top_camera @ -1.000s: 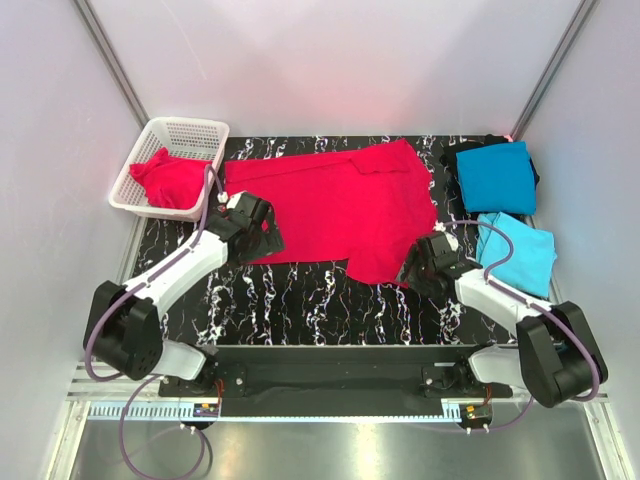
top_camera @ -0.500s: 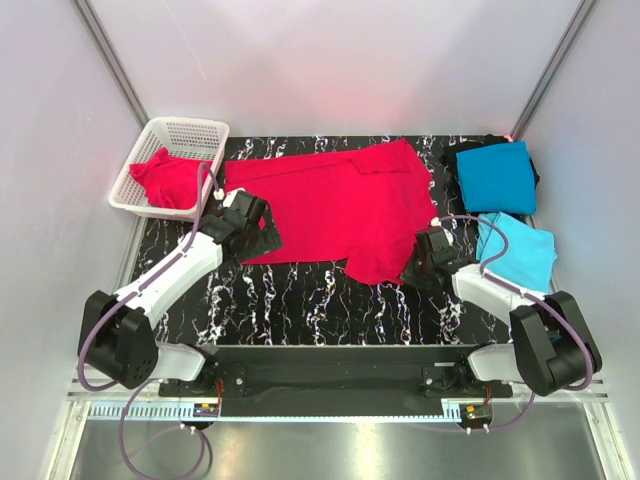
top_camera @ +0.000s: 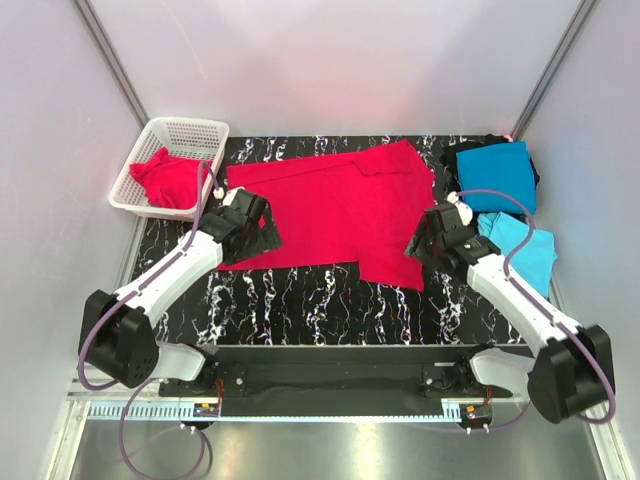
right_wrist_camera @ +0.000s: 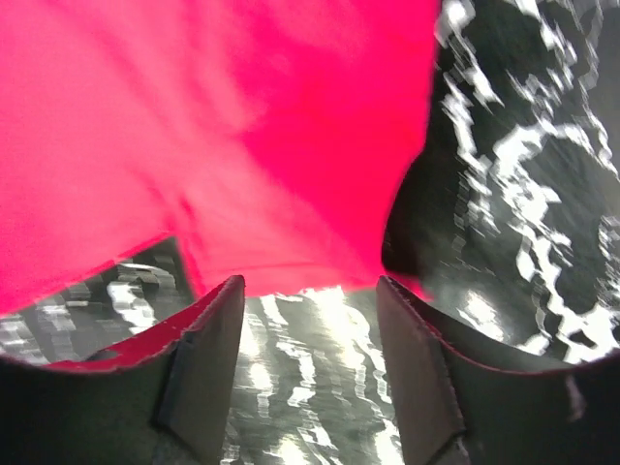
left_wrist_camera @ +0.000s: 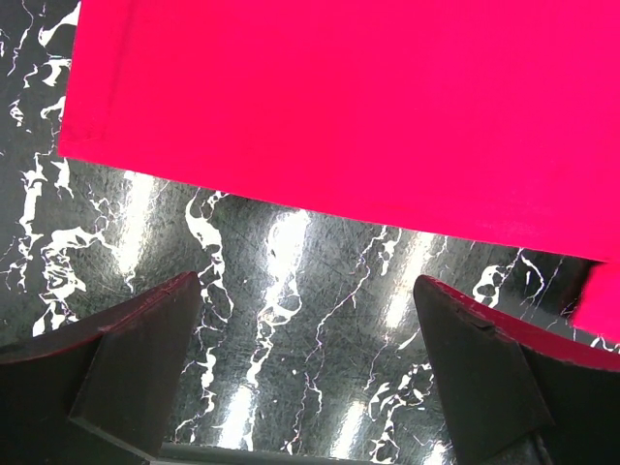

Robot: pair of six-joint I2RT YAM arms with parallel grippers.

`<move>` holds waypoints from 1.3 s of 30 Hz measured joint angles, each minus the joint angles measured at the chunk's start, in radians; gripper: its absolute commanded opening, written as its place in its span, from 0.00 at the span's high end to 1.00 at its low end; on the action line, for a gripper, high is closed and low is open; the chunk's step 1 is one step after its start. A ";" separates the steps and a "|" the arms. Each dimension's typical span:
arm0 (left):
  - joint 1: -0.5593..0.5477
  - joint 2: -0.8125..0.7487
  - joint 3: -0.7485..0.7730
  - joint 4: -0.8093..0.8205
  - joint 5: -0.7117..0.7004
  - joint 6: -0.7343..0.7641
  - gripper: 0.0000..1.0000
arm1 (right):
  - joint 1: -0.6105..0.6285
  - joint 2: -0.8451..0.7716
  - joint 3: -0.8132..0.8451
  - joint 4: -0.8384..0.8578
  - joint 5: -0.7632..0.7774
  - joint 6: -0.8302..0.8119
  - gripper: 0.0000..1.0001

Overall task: Fold and stack the t-shirts
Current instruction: Fold the tshirt

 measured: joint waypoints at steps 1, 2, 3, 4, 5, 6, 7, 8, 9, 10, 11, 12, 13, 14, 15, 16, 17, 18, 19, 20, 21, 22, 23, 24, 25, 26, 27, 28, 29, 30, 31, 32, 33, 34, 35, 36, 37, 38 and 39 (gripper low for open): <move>0.000 0.000 0.001 -0.001 0.000 0.000 0.01 | 0.000 0.026 0.000 -0.014 0.005 0.004 0.36; 0.000 0.000 0.003 -0.003 0.000 0.000 0.01 | 0.000 0.053 0.000 -0.035 0.008 0.011 0.36; 0.000 0.000 0.005 -0.003 0.000 0.000 0.01 | 0.001 0.075 0.000 -0.054 0.019 0.020 0.36; 0.000 0.000 0.005 -0.004 0.000 0.001 0.01 | 0.004 0.093 0.000 -0.081 0.036 0.034 0.36; 0.000 0.000 0.006 -0.004 -0.001 0.001 0.01 | 0.005 0.099 -0.001 -0.099 0.047 0.041 0.37; 0.000 0.000 0.006 -0.005 -0.002 0.002 0.01 | 0.006 0.099 -0.001 -0.117 0.057 0.052 0.38; 0.000 0.000 0.006 -0.005 -0.002 0.002 0.01 | 0.006 0.094 -0.001 -0.129 0.063 0.061 0.38; 0.000 0.000 0.006 -0.005 -0.003 0.003 0.01 | 0.007 0.087 -0.001 -0.140 0.069 0.069 0.39; 0.000 0.000 0.005 -0.005 -0.004 0.003 0.01 | 0.008 0.079 -0.001 -0.149 0.074 0.076 0.39; 0.000 0.000 0.005 -0.006 -0.004 0.003 0.01 | 0.010 0.068 -0.005 -0.153 0.077 0.082 0.40; 0.000 0.000 0.005 -0.005 -0.006 0.002 0.01 | 0.012 0.057 -0.011 -0.154 0.077 0.086 0.40; 0.000 0.000 0.005 -0.005 -0.007 0.002 0.01 | 0.016 0.043 -0.022 -0.155 0.077 0.090 0.41; 0.000 -0.001 0.005 -0.005 -0.008 0.001 0.01 | 0.019 0.031 -0.034 -0.155 0.077 0.092 0.42; 0.000 -0.001 0.003 -0.003 -0.011 0.000 0.01 | 0.021 0.020 -0.048 -0.153 0.076 0.092 0.43; 0.000 -0.001 0.000 0.000 -0.013 0.000 0.01 | 0.021 0.016 -0.060 -0.152 0.075 0.091 0.43; 0.000 -0.001 -0.005 0.005 -0.014 0.000 0.01 | 0.021 0.018 -0.067 -0.150 0.073 0.087 0.45; 0.000 0.000 -0.010 0.011 -0.015 0.000 0.01 | 0.021 0.031 -0.068 -0.148 0.071 0.079 0.46; 0.000 0.004 -0.010 0.013 -0.015 0.000 0.01 | 0.021 0.052 -0.061 -0.139 0.068 0.068 0.47; 0.000 0.014 -0.007 0.020 -0.015 0.000 0.01 | 0.021 0.085 -0.045 -0.133 0.064 0.053 0.47; 0.000 0.033 0.006 0.019 -0.015 0.000 0.01 | 0.021 0.122 -0.024 -0.133 0.061 0.040 0.47; 0.001 0.064 0.027 0.021 -0.015 0.000 0.01 | 0.021 0.177 0.015 -0.137 0.055 0.023 0.48; 0.003 0.093 0.048 0.020 -0.015 0.001 0.01 | 0.021 0.252 0.072 -0.142 0.049 0.000 0.47; 0.008 0.147 0.088 0.018 -0.014 0.001 0.01 | 0.021 0.319 0.126 -0.136 0.047 -0.019 0.46; 0.012 0.185 0.122 0.014 -0.014 0.001 0.01 | 0.022 0.369 0.173 -0.138 0.047 -0.035 0.44; 0.018 0.233 0.165 0.016 -0.014 0.002 0.01 | 0.022 0.429 0.231 -0.137 0.047 -0.056 0.42; 0.028 0.279 0.205 0.015 -0.014 0.002 0.01 | 0.022 0.488 0.290 -0.136 0.048 -0.082 0.40; 0.040 0.322 0.249 0.007 -0.013 0.003 0.01 | 0.022 0.536 0.344 -0.140 0.050 -0.106 0.36; 0.055 0.361 0.286 0.004 -0.014 0.003 0.01 | 0.020 0.574 0.386 -0.141 0.050 -0.126 0.35; 0.071 0.395 0.327 -0.013 -0.014 0.004 0.01 | 0.017 0.620 0.438 -0.142 0.050 -0.154 0.33; 0.087 0.432 0.369 -0.031 -0.014 0.006 0.01 | 0.014 0.662 0.489 -0.151 0.048 -0.177 0.32; 0.102 0.465 0.412 -0.052 -0.017 0.008 0.01 | 0.008 0.713 0.552 -0.162 0.047 -0.204 0.31; 0.119 0.499 0.454 -0.063 -0.019 0.011 0.01 | -0.001 0.759 0.607 -0.165 0.047 -0.230 0.30; 0.133 0.529 0.487 -0.076 -0.023 0.013 0.01 | -0.013 0.805 0.662 -0.169 0.047 -0.251 0.29; 0.146 0.556 0.517 -0.088 -0.026 0.020 0.01 | -0.026 0.844 0.708 -0.172 0.046 -0.272 0.26; 0.158 0.579 0.538 -0.097 -0.026 0.024 0.01 | -0.040 0.878 0.744 -0.174 0.045 -0.291 0.23; 0.170 0.599 0.555 -0.110 -0.026 0.030 0.01 | -0.052 0.903 0.774 -0.187 0.045 -0.309 0.22; 0.179 0.619 0.571 -0.123 -0.026 0.034 0.01 | -0.064 0.926 0.800 -0.197 0.045 -0.327 0.20; 0.187 0.641 0.589 -0.139 -0.027 0.038 0.01 | -0.076 0.946 0.824 -0.212 0.045 -0.342 0.17; 0.193 0.665 0.605 -0.152 -0.027 0.043 0.01 | -0.085 0.962 0.844 -0.226 0.046 -0.356 0.16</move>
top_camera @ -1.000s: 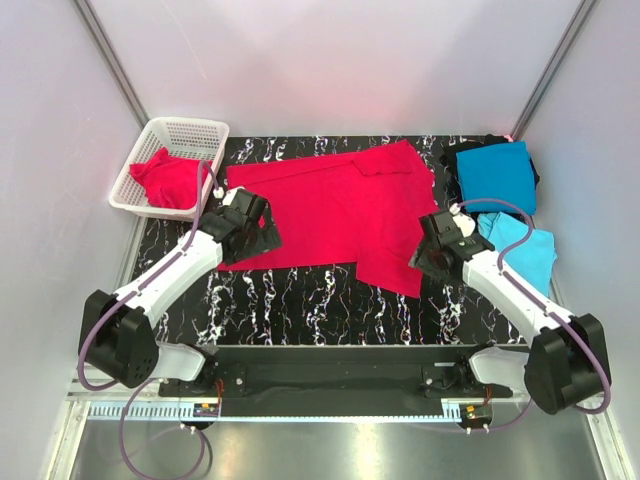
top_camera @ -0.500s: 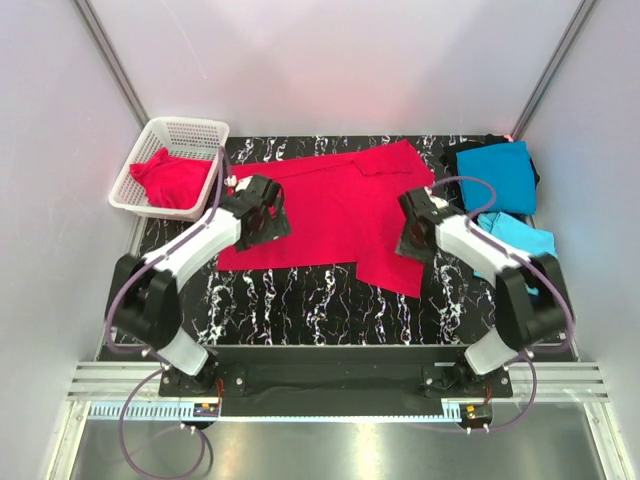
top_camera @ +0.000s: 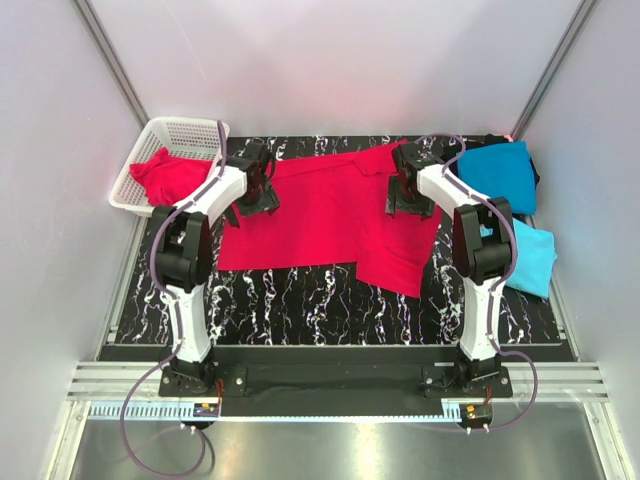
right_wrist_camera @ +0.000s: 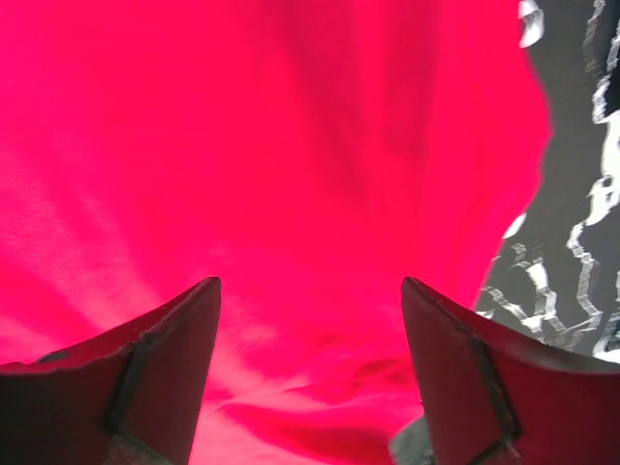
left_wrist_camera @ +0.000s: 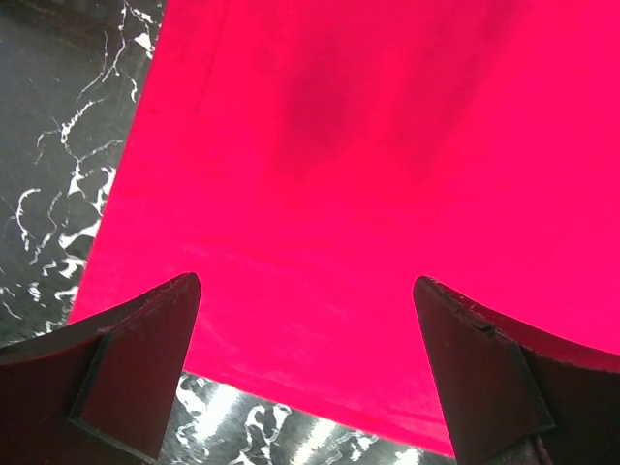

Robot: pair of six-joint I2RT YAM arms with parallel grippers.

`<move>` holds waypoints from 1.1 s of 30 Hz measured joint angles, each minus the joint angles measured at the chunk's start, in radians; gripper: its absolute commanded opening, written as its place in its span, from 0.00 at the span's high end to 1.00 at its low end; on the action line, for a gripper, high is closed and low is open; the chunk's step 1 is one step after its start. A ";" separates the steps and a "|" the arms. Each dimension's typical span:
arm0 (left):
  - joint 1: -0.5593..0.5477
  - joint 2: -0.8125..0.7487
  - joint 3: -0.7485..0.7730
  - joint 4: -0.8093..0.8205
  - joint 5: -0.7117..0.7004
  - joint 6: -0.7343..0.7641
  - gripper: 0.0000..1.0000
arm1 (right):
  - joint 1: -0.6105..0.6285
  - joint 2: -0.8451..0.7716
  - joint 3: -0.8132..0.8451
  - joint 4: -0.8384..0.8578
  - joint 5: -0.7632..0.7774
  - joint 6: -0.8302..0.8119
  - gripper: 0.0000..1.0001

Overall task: Fold and stack the t-shirts
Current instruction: Fold the tshirt

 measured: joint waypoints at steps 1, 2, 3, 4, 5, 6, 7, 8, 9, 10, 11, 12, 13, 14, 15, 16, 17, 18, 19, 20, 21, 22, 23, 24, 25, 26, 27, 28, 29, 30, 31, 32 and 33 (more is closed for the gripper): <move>0.003 0.024 0.014 -0.011 -0.002 0.004 0.01 | -0.008 0.013 0.016 -0.014 0.001 -0.014 0.16; 0.005 0.045 0.023 -0.020 -0.002 0.006 0.01 | -0.013 0.020 0.022 -0.021 0.001 -0.023 0.16; 0.005 0.063 0.027 -0.025 -0.002 0.009 0.01 | -0.016 0.023 0.023 -0.028 0.002 -0.034 0.16; 0.005 0.080 0.027 -0.032 -0.002 0.010 0.01 | -0.017 0.023 0.023 -0.040 0.002 -0.043 0.16; 0.005 0.093 0.026 -0.042 -0.002 0.010 0.01 | -0.017 0.024 0.023 -0.050 0.001 -0.050 0.16; 0.005 0.100 0.022 -0.045 -0.002 0.010 0.01 | -0.016 0.024 0.023 -0.055 -0.001 -0.056 0.17; 0.005 0.103 0.017 -0.053 -0.001 0.010 0.01 | -0.015 0.024 0.023 -0.060 -0.004 -0.061 0.17; 0.005 0.103 0.011 -0.058 -0.001 0.010 0.01 | -0.015 0.024 0.023 -0.062 -0.012 -0.063 0.18; 0.005 0.103 0.008 -0.061 -0.002 0.010 0.01 | -0.015 0.024 0.020 -0.062 -0.019 -0.064 0.18; 0.005 0.103 0.006 -0.063 -0.002 0.010 0.01 | -0.014 0.023 0.013 -0.059 -0.025 -0.064 0.18; 0.005 0.103 0.001 -0.060 -0.003 0.010 0.01 | -0.014 0.023 0.000 -0.056 -0.034 -0.063 0.18; 0.005 0.101 -0.006 -0.060 -0.004 0.011 0.01 | -0.014 0.021 -0.024 -0.040 -0.051 -0.063 0.19; 0.005 0.100 -0.016 -0.061 -0.006 0.011 0.01 | -0.014 0.017 -0.057 -0.027 -0.064 -0.060 0.19; 0.005 0.096 -0.022 -0.060 -0.006 0.010 0.01 | -0.014 0.008 -0.079 -0.018 -0.087 -0.051 0.19; 0.005 0.089 -0.031 -0.056 -0.008 0.010 0.01 | -0.015 -0.016 -0.112 0.002 -0.099 -0.046 0.20; 0.005 0.081 -0.041 -0.055 -0.008 0.010 0.01 | -0.015 -0.042 -0.151 0.021 -0.118 -0.042 0.20; 0.005 0.073 -0.052 -0.056 -0.008 0.010 0.01 | -0.014 -0.063 -0.188 0.030 -0.134 -0.039 0.21; 0.005 0.066 -0.061 -0.056 -0.008 0.010 0.01 | -0.014 -0.076 -0.216 0.037 -0.146 -0.033 0.22; 0.005 0.060 -0.070 -0.057 -0.008 0.010 0.01 | -0.013 -0.090 -0.238 0.049 -0.154 -0.030 0.23; 0.004 0.054 -0.077 -0.056 -0.008 0.010 0.01 | -0.013 -0.103 -0.257 0.058 -0.158 -0.024 0.23; 0.004 0.049 -0.084 -0.058 -0.008 0.010 0.01 | -0.013 -0.114 -0.275 0.069 -0.157 -0.020 0.23; 0.002 0.045 -0.092 -0.055 -0.009 0.010 0.01 | -0.013 -0.126 -0.292 0.081 -0.156 -0.014 0.23; 0.000 0.041 -0.103 -0.050 -0.010 0.009 0.01 | -0.012 -0.135 -0.306 0.090 -0.154 -0.010 0.24; -0.001 0.037 -0.117 -0.042 -0.008 0.002 0.01 | -0.011 -0.145 -0.323 0.099 -0.151 -0.005 0.24; -0.002 0.030 -0.130 -0.032 -0.010 0.001 0.01 | -0.010 -0.157 -0.340 0.106 -0.144 0.003 0.24; -0.003 0.019 -0.149 -0.018 -0.010 -0.004 0.01 | -0.008 -0.167 -0.356 0.111 -0.130 0.011 0.24; -0.005 0.008 -0.168 -0.005 -0.009 -0.011 0.01 | -0.006 -0.178 -0.371 0.115 -0.120 0.021 0.24; -0.006 0.000 -0.182 0.005 -0.010 -0.015 0.01 | -0.006 -0.187 -0.383 0.117 -0.115 0.027 0.24; -0.009 -0.011 -0.201 0.020 -0.009 -0.022 0.01 | -0.006 -0.197 -0.395 0.116 -0.104 0.037 0.24; -0.011 -0.021 -0.219 0.032 -0.009 -0.030 0.01 | -0.005 -0.205 -0.406 0.115 -0.094 0.047 0.25; -0.013 -0.032 -0.235 0.045 -0.010 -0.037 0.01 | -0.004 -0.212 -0.414 0.115 -0.084 0.056 0.25; -0.016 -0.042 -0.252 0.059 -0.011 -0.045 0.01 | -0.003 -0.220 -0.423 0.115 -0.073 0.065 0.25; -0.019 -0.055 -0.270 0.072 -0.012 -0.053 0.01 | -0.002 -0.228 -0.432 0.114 -0.064 0.072 0.25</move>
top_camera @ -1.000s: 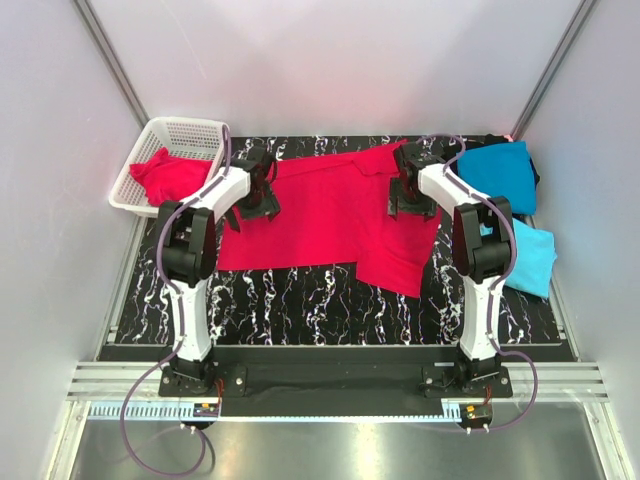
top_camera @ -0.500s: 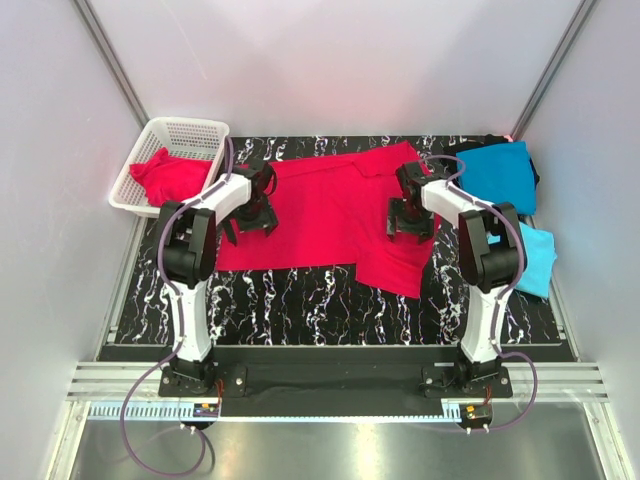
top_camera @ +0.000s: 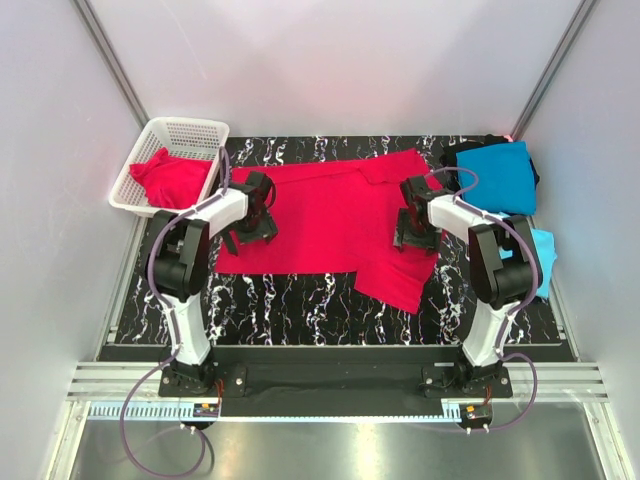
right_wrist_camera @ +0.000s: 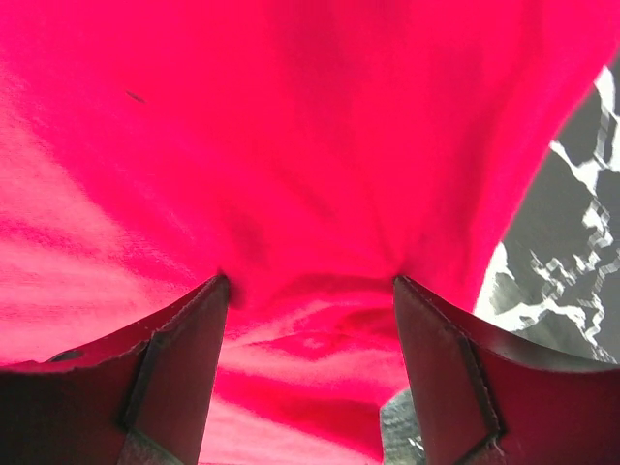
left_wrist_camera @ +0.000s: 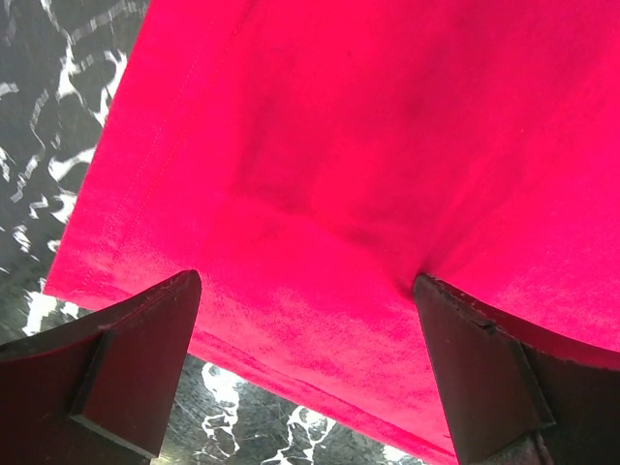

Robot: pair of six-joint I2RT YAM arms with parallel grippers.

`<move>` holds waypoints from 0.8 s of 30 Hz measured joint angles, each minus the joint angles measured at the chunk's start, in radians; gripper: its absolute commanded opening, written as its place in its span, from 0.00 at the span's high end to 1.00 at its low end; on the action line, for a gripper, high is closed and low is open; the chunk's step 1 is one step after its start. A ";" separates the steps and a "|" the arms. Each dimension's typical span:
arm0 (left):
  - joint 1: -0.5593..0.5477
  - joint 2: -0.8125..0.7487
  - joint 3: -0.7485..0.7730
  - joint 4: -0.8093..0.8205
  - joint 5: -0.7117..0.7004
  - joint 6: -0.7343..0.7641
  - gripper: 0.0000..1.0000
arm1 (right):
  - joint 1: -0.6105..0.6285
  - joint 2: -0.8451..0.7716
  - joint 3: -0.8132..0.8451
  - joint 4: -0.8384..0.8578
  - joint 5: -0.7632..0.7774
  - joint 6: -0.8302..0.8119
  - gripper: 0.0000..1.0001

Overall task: Fold and stack the t-shirts
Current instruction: Fold the tshirt

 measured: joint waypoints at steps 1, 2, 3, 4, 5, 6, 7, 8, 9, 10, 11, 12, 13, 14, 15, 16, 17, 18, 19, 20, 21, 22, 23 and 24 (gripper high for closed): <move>-0.003 -0.009 -0.013 0.007 0.001 -0.006 0.01 | 0.000 -0.009 -0.010 -0.003 0.009 0.006 0.25; -0.006 -0.019 -0.029 0.016 0.001 -0.015 0.01 | 0.001 -0.018 -0.019 -0.008 0.019 0.011 0.25; -0.010 -0.031 -0.047 0.027 0.002 -0.024 0.01 | 0.001 -0.026 -0.027 -0.017 0.026 0.017 0.25; -0.013 -0.039 -0.060 0.034 0.003 -0.028 0.01 | 0.001 -0.032 -0.034 -0.025 0.032 0.021 0.25; -0.016 -0.050 -0.076 0.039 0.004 -0.036 0.01 | 0.001 -0.040 -0.042 -0.034 0.041 0.024 0.25; -0.021 -0.061 -0.093 0.048 0.003 -0.043 0.01 | 0.002 -0.049 -0.051 -0.044 0.048 0.027 0.25; -0.026 -0.075 -0.113 0.059 0.003 -0.050 0.01 | 0.002 -0.058 -0.061 -0.051 0.052 0.028 0.25; -0.032 -0.089 -0.133 0.068 0.002 -0.057 0.01 | 0.002 -0.067 -0.072 -0.058 0.056 0.031 0.25; -0.039 -0.103 -0.152 0.071 0.003 -0.065 0.01 | 0.003 -0.077 -0.083 -0.066 0.062 0.033 0.26; -0.045 -0.114 -0.169 0.076 0.002 -0.070 0.01 | 0.003 -0.090 -0.096 -0.071 0.067 0.036 0.26; -0.053 -0.130 -0.190 0.083 0.002 -0.077 0.01 | 0.004 -0.106 -0.111 -0.076 0.069 0.040 0.26; -0.060 -0.145 -0.211 0.085 0.002 -0.084 0.01 | 0.005 -0.119 -0.123 -0.080 0.071 0.043 0.26; -0.067 -0.160 -0.232 0.089 0.002 -0.092 0.01 | 0.007 -0.135 -0.139 -0.084 0.073 0.047 0.26; -0.073 -0.177 -0.253 0.100 0.002 -0.099 0.01 | 0.011 -0.152 -0.154 -0.088 0.074 0.050 0.26; -0.079 -0.195 -0.276 0.105 0.003 -0.106 0.01 | 0.014 -0.167 -0.169 -0.092 0.074 0.053 0.26; -0.087 -0.211 -0.296 0.108 0.002 -0.114 0.01 | 0.018 -0.183 -0.186 -0.092 0.074 0.055 0.27; -0.094 -0.225 -0.314 0.110 0.002 -0.121 0.01 | 0.021 -0.200 -0.201 -0.098 0.074 0.059 0.27; -0.100 -0.238 -0.331 0.115 0.002 -0.127 0.01 | 0.024 -0.214 -0.213 -0.103 0.074 0.062 0.27; -0.106 -0.250 -0.345 0.117 0.003 -0.132 0.01 | 0.027 -0.229 -0.225 -0.105 0.074 0.065 0.27; -0.109 -0.259 -0.357 0.119 0.003 -0.138 0.01 | 0.029 -0.239 -0.233 -0.106 0.074 0.068 0.27; -0.112 -0.272 -0.372 0.127 0.003 -0.145 0.01 | 0.032 -0.253 -0.243 -0.108 0.074 0.071 0.27; -0.114 -0.282 -0.386 0.132 0.004 -0.149 0.01 | 0.035 -0.268 -0.252 -0.113 0.074 0.074 0.26; -0.115 -0.293 -0.397 0.134 0.006 -0.154 0.01 | 0.038 -0.282 -0.259 -0.119 0.074 0.077 0.27; -0.116 -0.302 -0.407 0.134 0.007 -0.156 0.01 | 0.040 -0.295 -0.262 -0.126 0.074 0.080 0.27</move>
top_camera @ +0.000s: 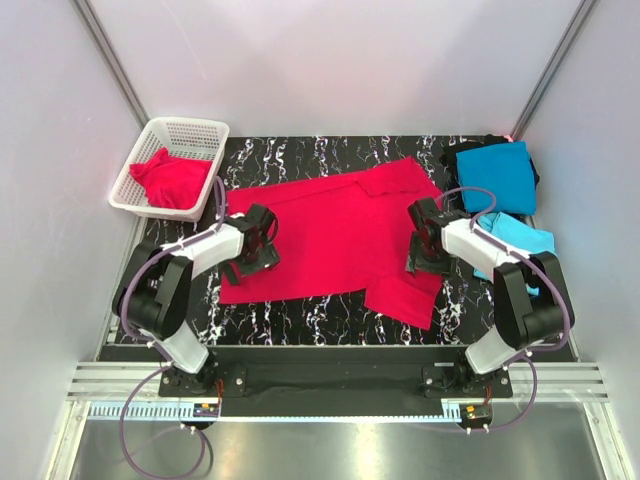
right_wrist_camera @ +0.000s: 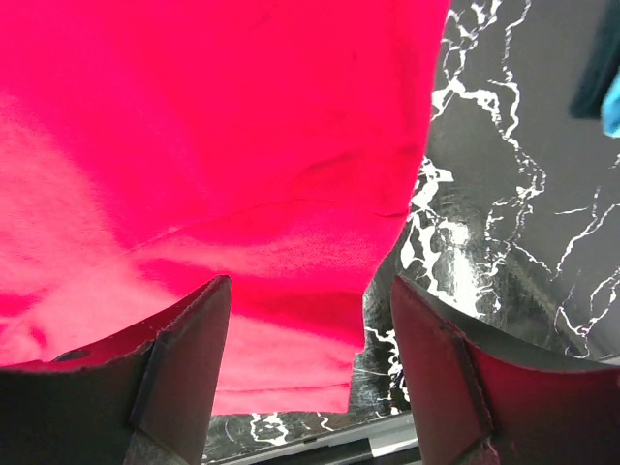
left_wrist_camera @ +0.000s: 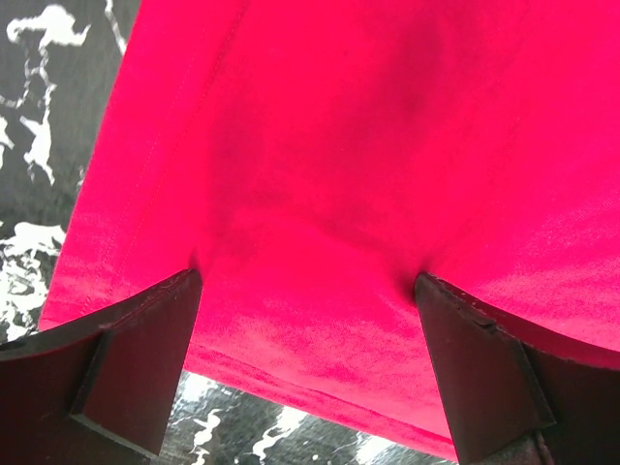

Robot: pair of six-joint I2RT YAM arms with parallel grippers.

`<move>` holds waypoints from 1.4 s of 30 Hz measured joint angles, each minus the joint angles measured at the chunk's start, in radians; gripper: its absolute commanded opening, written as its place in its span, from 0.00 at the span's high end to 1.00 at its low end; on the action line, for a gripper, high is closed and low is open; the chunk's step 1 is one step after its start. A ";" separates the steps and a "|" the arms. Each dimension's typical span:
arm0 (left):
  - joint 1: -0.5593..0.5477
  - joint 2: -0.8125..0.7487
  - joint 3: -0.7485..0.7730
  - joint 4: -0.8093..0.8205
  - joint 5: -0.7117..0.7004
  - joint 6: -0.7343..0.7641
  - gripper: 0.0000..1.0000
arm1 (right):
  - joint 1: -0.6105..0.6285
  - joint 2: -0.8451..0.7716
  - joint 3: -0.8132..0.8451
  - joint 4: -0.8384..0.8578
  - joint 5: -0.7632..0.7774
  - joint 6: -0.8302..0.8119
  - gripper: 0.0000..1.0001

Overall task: Fold and stack the t-shirts
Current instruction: Fold the tshirt

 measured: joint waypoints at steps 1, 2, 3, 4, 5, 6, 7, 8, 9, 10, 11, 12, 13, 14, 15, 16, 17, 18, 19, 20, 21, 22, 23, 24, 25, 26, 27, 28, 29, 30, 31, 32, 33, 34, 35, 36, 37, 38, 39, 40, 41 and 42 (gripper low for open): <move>-0.001 -0.008 -0.007 -0.003 0.000 -0.001 0.01 | 0.001 -0.009 0.000 -0.005 0.000 0.001 0.26; -0.002 -0.013 -0.010 -0.010 0.000 -0.001 0.01 | 0.001 -0.020 0.001 -0.006 0.002 0.000 0.26; -0.002 -0.016 -0.008 -0.022 0.000 0.001 0.01 | 0.001 -0.028 0.008 -0.011 0.005 0.000 0.25; -0.002 -0.016 -0.004 -0.038 0.000 0.004 0.01 | 0.002 -0.030 0.024 -0.023 0.013 -0.002 0.24; -0.002 -0.016 0.005 -0.065 -0.001 0.011 0.01 | 0.002 -0.030 0.046 -0.031 0.021 -0.005 0.24; -0.002 -0.014 0.021 -0.100 -0.002 0.018 0.01 | 0.002 -0.026 0.086 -0.043 0.026 -0.015 0.23; -0.002 -0.013 0.041 -0.135 -0.005 0.026 0.01 | 0.002 -0.021 0.130 -0.045 0.031 -0.024 0.22; -0.002 -0.012 0.072 -0.170 -0.009 0.037 0.01 | 0.002 -0.013 0.181 -0.053 0.035 -0.035 0.22; -0.002 -0.012 0.112 -0.201 -0.013 0.047 0.01 | 0.002 0.000 0.244 -0.053 0.040 -0.048 0.22; -0.002 -0.011 0.161 -0.230 -0.019 0.058 0.01 | 0.002 0.014 0.304 -0.046 0.044 -0.062 0.21; -0.002 -0.005 0.224 -0.263 -0.025 0.069 0.01 | 0.002 0.029 0.363 -0.042 0.046 -0.074 0.21; -0.002 0.002 0.291 -0.283 -0.034 0.080 0.01 | 0.002 0.047 0.422 -0.041 0.047 -0.085 0.21; -0.002 0.010 0.365 -0.301 -0.044 0.092 0.01 | 0.002 0.066 0.472 -0.034 0.046 -0.094 0.21; -0.002 0.016 0.423 -0.311 -0.052 0.101 0.01 | 0.002 0.079 0.507 -0.028 0.045 -0.101 0.21; -0.002 0.022 0.487 -0.316 -0.063 0.112 0.01 | 0.002 0.094 0.539 -0.025 0.045 -0.109 0.21; 0.002 0.027 0.543 -0.319 -0.069 0.122 0.01 | 0.002 0.111 0.567 -0.025 0.043 -0.117 0.21; 0.006 0.036 0.592 -0.326 -0.071 0.132 0.01 | 0.002 0.127 0.589 -0.026 0.040 -0.125 0.21; 0.013 0.049 0.634 -0.331 -0.069 0.140 0.01 | 0.001 0.146 0.608 -0.027 0.036 -0.133 0.21; 0.024 0.067 0.669 -0.333 -0.068 0.145 0.01 | -0.002 0.172 0.628 -0.027 0.030 -0.144 0.22; 0.038 0.095 0.700 -0.338 -0.064 0.150 0.01 | -0.004 0.199 0.643 -0.025 0.019 -0.152 0.22; 0.059 0.134 0.734 -0.346 -0.060 0.155 0.01 | -0.009 0.222 0.654 -0.026 0.014 -0.159 0.22; 0.081 0.179 0.763 -0.348 -0.048 0.159 0.01 | -0.017 0.252 0.665 -0.021 -0.010 -0.169 0.22; 0.098 0.218 0.782 -0.345 -0.043 0.162 0.01 | -0.030 0.279 0.672 -0.016 -0.031 -0.175 0.23; 0.119 0.272 0.808 -0.350 -0.031 0.165 0.01 | -0.048 0.303 0.679 -0.011 -0.056 -0.180 0.23; 0.137 0.323 0.826 -0.347 -0.018 0.167 0.01 | -0.071 0.328 0.687 -0.004 -0.088 -0.186 0.24; 0.154 0.371 0.838 -0.344 -0.004 0.169 0.01 | -0.100 0.352 0.697 0.001 -0.117 -0.189 0.24; 0.172 0.411 0.844 -0.343 0.014 0.171 0.01 | -0.129 0.373 0.708 0.005 -0.142 -0.192 0.25; 0.183 0.438 0.845 -0.341 0.030 0.171 0.01 | -0.155 0.389 0.717 0.012 -0.160 -0.193 0.25; 0.195 0.461 0.845 -0.341 0.049 0.171 0.01 | -0.185 0.405 0.730 0.019 -0.192 -0.195 0.25; 0.206 0.476 0.845 -0.339 0.069 0.171 0.01 | -0.211 0.422 0.745 0.030 -0.217 -0.197 0.26; 0.214 0.484 0.845 -0.335 0.085 0.171 0.01 | -0.233 0.438 0.766 0.037 -0.237 -0.198 0.26; 0.221 0.485 0.845 -0.328 0.101 0.172 0.01 | -0.253 0.457 0.794 0.045 -0.261 -0.200 0.27; 0.226 0.485 0.847 -0.321 0.117 0.172 0.01 | -0.268 0.483 0.835 0.053 -0.289 -0.200 0.28; 0.231 0.485 0.856 -0.314 0.130 0.172 0.01 | -0.274 0.504 0.866 0.058 -0.310 -0.200 0.30; 0.235 0.485 0.860 -0.303 0.142 0.172 0.01 | -0.279 0.528 0.908 0.063 -0.337 -0.199 0.31; 0.238 0.485 0.865 -0.292 0.154 0.172 0.01 | -0.280 0.552 0.940 0.075 -0.360 -0.199 0.34; 0.242 0.485 0.868 -0.282 0.164 0.174 0.01 | -0.280 0.578 0.974 0.086 -0.383 -0.198 0.39; 0.244 0.485 0.869 -0.276 0.170 0.175 0.01 | -0.280 0.603 1.004 0.095 -0.406 -0.197 0.42; 0.246 0.485 0.869 -0.270 0.177 0.176 0.01 | -0.280 0.629 1.029 0.101 -0.429 -0.192 0.43; 0.248 0.485 0.869 -0.265 0.183 0.178 0.01 | -0.280 0.655 1.056 0.102 -0.450 -0.188 0.44; 0.250 0.485 0.869 -0.261 0.188 0.180 0.01 | -0.280 0.681 1.079 0.106 -0.466 -0.184 0.44; 0.251 0.485 0.869 -0.259 0.192 0.183 0.01 | -0.280 0.702 1.092 0.109 -0.481 -0.181 0.44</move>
